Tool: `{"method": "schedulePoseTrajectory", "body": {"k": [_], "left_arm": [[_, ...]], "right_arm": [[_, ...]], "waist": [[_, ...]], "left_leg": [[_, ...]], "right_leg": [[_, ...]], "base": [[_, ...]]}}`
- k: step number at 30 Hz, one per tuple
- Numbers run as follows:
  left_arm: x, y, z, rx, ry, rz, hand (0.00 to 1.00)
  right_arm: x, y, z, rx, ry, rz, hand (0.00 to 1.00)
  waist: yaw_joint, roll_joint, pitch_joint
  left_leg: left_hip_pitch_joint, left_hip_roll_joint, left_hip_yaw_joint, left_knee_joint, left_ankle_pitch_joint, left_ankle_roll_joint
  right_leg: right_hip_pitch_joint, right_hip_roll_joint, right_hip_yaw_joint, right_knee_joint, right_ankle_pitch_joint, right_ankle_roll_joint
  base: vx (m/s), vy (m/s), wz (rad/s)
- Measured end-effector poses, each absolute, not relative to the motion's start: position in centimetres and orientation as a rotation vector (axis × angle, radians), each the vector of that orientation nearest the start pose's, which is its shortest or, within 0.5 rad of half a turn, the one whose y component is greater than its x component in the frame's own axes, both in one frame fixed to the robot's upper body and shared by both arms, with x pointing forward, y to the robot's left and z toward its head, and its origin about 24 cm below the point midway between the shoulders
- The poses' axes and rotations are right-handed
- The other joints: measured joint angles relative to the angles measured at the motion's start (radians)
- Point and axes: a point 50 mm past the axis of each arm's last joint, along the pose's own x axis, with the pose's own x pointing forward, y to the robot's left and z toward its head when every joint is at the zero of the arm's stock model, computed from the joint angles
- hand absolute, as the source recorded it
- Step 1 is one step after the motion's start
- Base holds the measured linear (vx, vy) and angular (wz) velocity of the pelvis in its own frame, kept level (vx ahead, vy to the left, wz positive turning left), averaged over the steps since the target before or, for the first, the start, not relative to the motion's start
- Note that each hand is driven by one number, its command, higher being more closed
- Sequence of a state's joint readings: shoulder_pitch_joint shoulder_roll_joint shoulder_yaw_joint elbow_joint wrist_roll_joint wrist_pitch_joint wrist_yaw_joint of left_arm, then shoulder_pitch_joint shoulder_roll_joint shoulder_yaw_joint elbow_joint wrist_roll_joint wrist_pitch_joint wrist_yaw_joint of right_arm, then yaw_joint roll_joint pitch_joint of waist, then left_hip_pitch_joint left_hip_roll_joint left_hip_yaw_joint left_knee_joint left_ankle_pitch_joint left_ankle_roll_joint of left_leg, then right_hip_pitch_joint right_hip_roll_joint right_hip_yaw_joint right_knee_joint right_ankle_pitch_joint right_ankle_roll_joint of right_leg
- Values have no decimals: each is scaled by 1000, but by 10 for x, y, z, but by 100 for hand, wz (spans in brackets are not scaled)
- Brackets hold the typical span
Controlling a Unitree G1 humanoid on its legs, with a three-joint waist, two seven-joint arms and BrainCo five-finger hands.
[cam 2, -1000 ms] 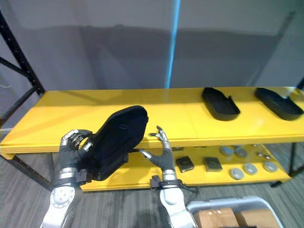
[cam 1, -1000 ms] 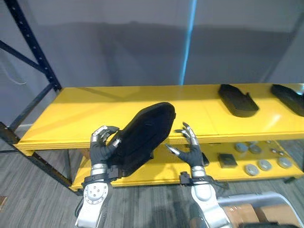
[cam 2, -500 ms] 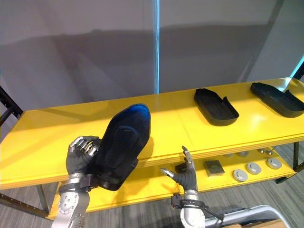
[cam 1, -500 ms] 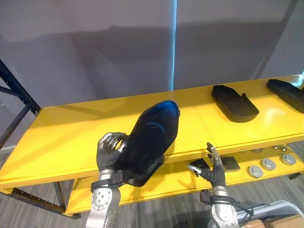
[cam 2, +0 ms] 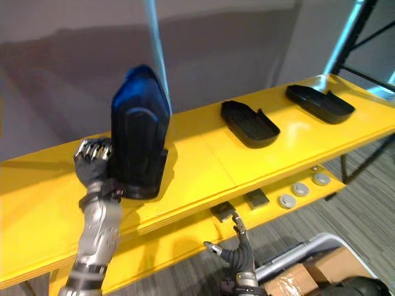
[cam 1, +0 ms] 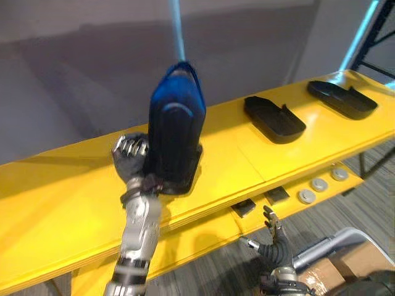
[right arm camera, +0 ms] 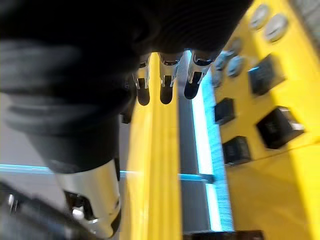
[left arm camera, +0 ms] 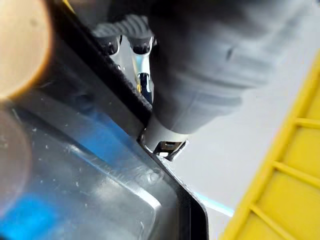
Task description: Walk over and take plastic housings, then place them on the shelf
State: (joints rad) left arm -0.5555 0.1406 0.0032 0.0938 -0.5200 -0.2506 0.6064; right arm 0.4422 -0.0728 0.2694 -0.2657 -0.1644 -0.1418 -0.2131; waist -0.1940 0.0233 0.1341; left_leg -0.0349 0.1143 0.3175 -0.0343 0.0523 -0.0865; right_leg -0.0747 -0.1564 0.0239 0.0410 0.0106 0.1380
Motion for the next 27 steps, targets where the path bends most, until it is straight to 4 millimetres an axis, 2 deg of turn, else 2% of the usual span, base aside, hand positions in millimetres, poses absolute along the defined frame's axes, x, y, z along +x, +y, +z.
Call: {"method": "schedulePoseTrajectory", "body": {"k": [2, 4, 6, 10, 12, 19, 22, 26, 27], "left_arm": [[341, 173, 208, -584, -531, 440, 100], [347, 176, 225, -592, -560, 461, 100], [348, 182, 232, -620, -569, 510, 100], [355, 195, 229, -627, -519, 624, 100], [360, 197, 233, -608, -494, 653, 100], [360, 203, 228, -529, -460, 746, 100], [362, 204, 224, -510, -428, 753, 100], [365, 210, 218, -497, -391, 776, 100], [365, 210, 217, -494, -386, 777, 0]], "right_arm": [[160, -117, 28, -137, 6, 22, 0], [159, -108, 27, -127, 9, 61, 0], [158, -101, 27, -117, 9, 90, 0], [155, -96, 24, -124, 17, 134, 0], [157, -97, 23, -142, 17, 141, 0], [154, -91, 18, -148, 32, 161, 0], [154, -91, 18, -152, 33, 160, 0], [156, -86, 14, -164, 36, 192, 0], [156, -85, 14, -165, 38, 195, 0]], "waist": [[-17, -5, 22], [-34, -10, 49], [-37, -13, 73], [-38, -17, 107], [-37, -29, 129], [-29, -38, 141], [-10, -40, 151], [-8, -47, 161], [-6, -48, 163]], "left_leg": [[-15, 6, 19, -17, 17, 0], [-35, 4, 20, -35, 39, 6], [-48, 2, 30, -44, 52, 6], [-69, 7, 42, -52, 62, 6], [-83, 9, 42, -52, 72, 2], [-87, 10, 43, -51, 73, 2], [-88, 9, 40, -51, 75, 3], [-87, 9, 34, -51, 79, 4], [-87, 9, 34, -51, 80, 5]], "right_leg": [[-35, 10, 21, -2, 22, 3], [-59, 10, 23, -11, 33, 3], [-77, 14, 33, -22, 43, 1], [-106, 19, 52, -30, 48, -6], [-121, 23, 55, -30, 55, -11], [-126, 24, 59, -30, 57, -14], [-125, 24, 53, -30, 57, -15], [-121, 24, 51, -30, 57, -16], [-120, 23, 51, -30, 57, -16]], "base": [[-69, -10, -25], [-82, -7, -8], [-70, 4, -11], [-65, -6, -12], [-20, 0, -1], [-2, 1, 0], [0, 0, 0], [-13, 15, 4], [0, 0, 0]]}}
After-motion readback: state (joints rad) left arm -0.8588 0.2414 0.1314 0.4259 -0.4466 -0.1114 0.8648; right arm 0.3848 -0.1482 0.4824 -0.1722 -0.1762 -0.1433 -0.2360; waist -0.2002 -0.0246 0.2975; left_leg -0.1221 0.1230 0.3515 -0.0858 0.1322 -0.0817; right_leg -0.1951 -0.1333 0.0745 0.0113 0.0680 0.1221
